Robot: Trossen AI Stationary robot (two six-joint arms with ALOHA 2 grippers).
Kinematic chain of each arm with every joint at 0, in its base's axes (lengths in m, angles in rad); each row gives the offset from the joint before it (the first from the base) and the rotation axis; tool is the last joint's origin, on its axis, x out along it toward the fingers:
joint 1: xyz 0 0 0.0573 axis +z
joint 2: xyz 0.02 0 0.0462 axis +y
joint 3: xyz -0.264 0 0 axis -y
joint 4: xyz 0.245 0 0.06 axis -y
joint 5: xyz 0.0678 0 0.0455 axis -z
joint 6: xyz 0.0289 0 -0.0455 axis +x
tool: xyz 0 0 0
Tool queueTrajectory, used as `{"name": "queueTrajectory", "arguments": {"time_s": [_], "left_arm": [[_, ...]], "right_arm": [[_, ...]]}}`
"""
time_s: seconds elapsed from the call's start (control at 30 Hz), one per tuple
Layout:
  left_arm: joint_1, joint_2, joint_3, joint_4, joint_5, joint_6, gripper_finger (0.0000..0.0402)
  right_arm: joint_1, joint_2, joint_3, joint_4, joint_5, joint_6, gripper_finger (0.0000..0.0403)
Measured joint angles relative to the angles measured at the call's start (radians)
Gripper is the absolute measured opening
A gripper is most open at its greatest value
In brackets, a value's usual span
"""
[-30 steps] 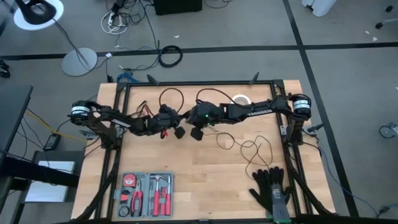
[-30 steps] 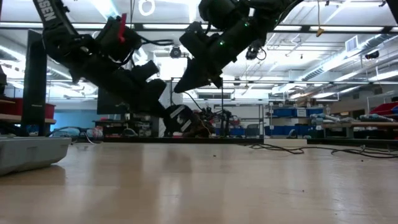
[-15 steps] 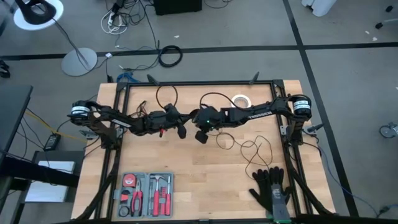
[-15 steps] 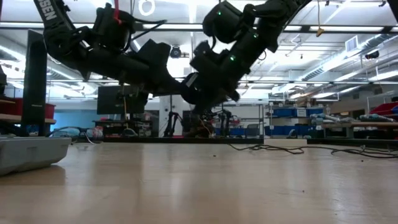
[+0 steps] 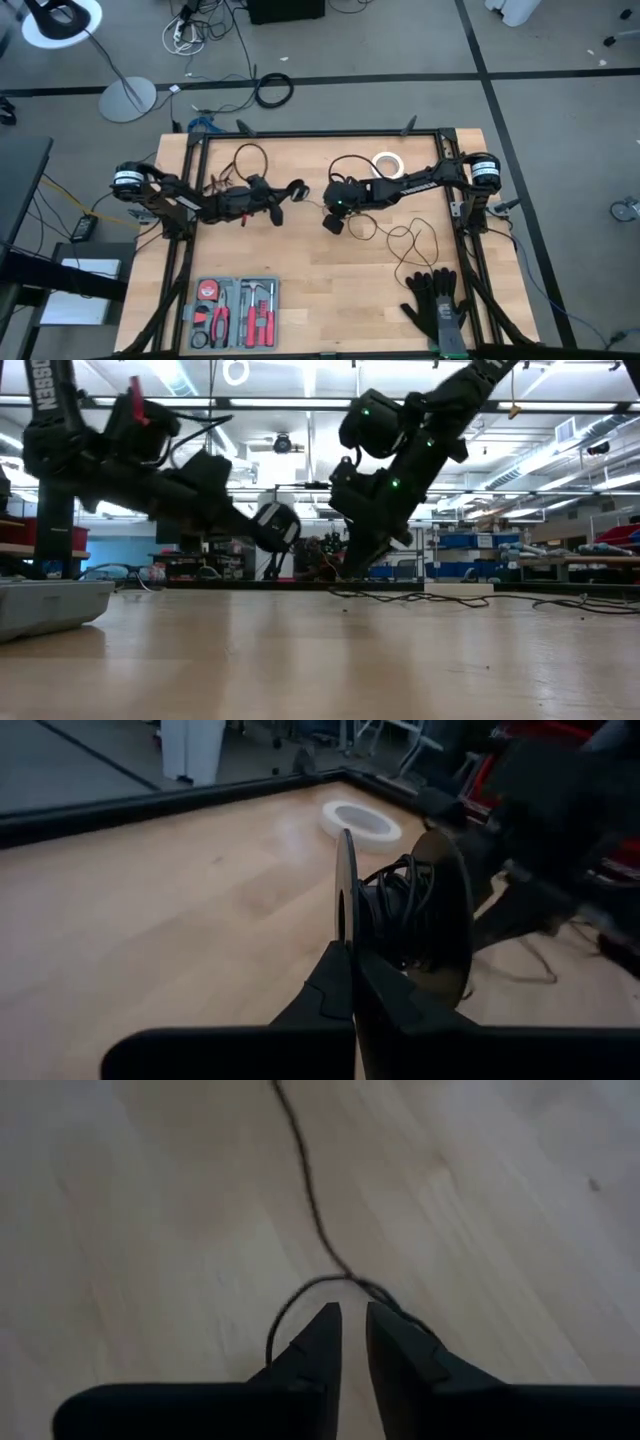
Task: Coil cords
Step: Coil the black wire on the black spool
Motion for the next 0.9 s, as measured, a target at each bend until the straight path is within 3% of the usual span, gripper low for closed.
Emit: {"name": "queueTrajectory", "arguments": {"time_s": [0.2, 0.43, 0.63, 0.9], "left_arm": [[0.0, 0.0, -0.057, 0.021, -0.017, -0.013, 0.0], [0.0, 0.0, -0.059, 0.021, -0.02, -0.023, 0.0], [0.0, 0.0, -0.059, 0.02, -0.022, -0.022, 0.0], [0.0, 0.0, -0.059, 0.016, -0.018, -0.023, 0.0]], "right_arm": [[0.0, 0.0, -0.094, 0.367, 0.0, -0.023, 0.0052], [0.0, 0.009, -0.102, 0.39, -0.004, -0.123, 0.0054], [0.0, 0.127, -0.098, 0.479, -0.082, -0.137, 0.0055], [0.004, 0.189, -0.089, 0.514, -0.009, -0.051, 0.0038]]}}
